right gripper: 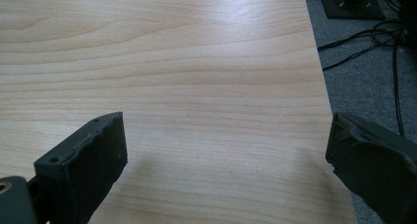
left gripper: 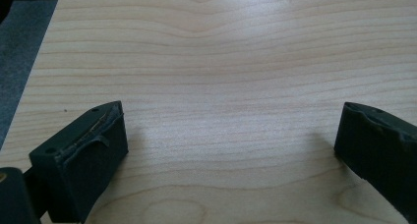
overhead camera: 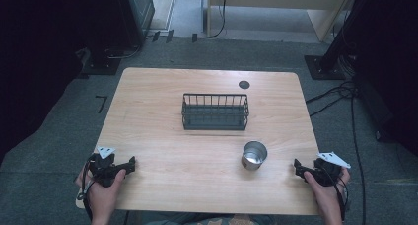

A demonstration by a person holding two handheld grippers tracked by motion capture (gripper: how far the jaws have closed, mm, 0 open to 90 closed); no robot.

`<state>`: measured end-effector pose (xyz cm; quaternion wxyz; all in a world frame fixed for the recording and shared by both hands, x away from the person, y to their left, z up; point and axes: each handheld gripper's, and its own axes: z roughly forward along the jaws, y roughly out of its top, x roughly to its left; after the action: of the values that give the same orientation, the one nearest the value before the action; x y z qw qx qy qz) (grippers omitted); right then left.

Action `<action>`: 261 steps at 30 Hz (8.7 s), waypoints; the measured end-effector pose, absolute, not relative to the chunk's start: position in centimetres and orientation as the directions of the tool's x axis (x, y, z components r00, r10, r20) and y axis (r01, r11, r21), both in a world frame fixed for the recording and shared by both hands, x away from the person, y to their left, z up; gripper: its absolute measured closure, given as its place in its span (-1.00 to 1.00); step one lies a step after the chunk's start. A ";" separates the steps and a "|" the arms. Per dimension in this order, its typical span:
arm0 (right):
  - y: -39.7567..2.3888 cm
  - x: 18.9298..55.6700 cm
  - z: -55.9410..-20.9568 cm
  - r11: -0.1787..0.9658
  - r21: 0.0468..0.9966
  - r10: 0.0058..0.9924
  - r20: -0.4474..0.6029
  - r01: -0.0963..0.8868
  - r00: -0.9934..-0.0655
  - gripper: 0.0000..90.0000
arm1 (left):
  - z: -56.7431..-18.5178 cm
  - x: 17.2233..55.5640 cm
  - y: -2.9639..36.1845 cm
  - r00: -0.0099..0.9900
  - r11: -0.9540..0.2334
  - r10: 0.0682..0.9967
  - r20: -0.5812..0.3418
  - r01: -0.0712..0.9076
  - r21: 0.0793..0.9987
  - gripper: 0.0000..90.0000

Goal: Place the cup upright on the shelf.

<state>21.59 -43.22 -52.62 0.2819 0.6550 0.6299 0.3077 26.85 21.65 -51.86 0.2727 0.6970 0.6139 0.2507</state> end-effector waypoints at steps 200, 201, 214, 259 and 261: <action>-21.0 34.9 -37.3 0.157 0.876 0.911 0.050 0.456 -0.410 -0.59 | -51.9 26.9 21.6 0.119 -0.096 0.993 0.013 0.718 0.689 -1.00; -20.9 35.1 -37.3 0.157 0.875 0.911 0.050 0.458 -0.409 -0.59 | -51.9 26.9 21.6 0.120 -0.096 0.993 0.014 0.718 0.689 -1.00; -20.5 38.7 -39.0 0.142 0.851 0.936 0.051 0.506 -0.348 -0.59 | -51.9 26.9 21.6 0.120 -0.096 0.993 0.014 0.719 0.689 -1.00; -18.1 40.9 -43.3 0.174 0.785 0.960 0.000 0.594 -0.281 -0.77 | -51.9 26.9 21.6 0.119 -0.096 0.993 0.013 0.719 0.689 -1.00; -18.2 40.9 -43.1 0.166 0.789 0.959 0.010 0.591 -0.283 -0.83 | -51.9 26.9 21.6 0.119 -0.096 0.993 0.013 0.719 0.689 -1.00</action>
<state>40.86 -18.16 -43.14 0.2595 0.5395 0.7182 0.3546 26.85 21.63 -51.86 0.2733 0.6964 0.6143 0.2508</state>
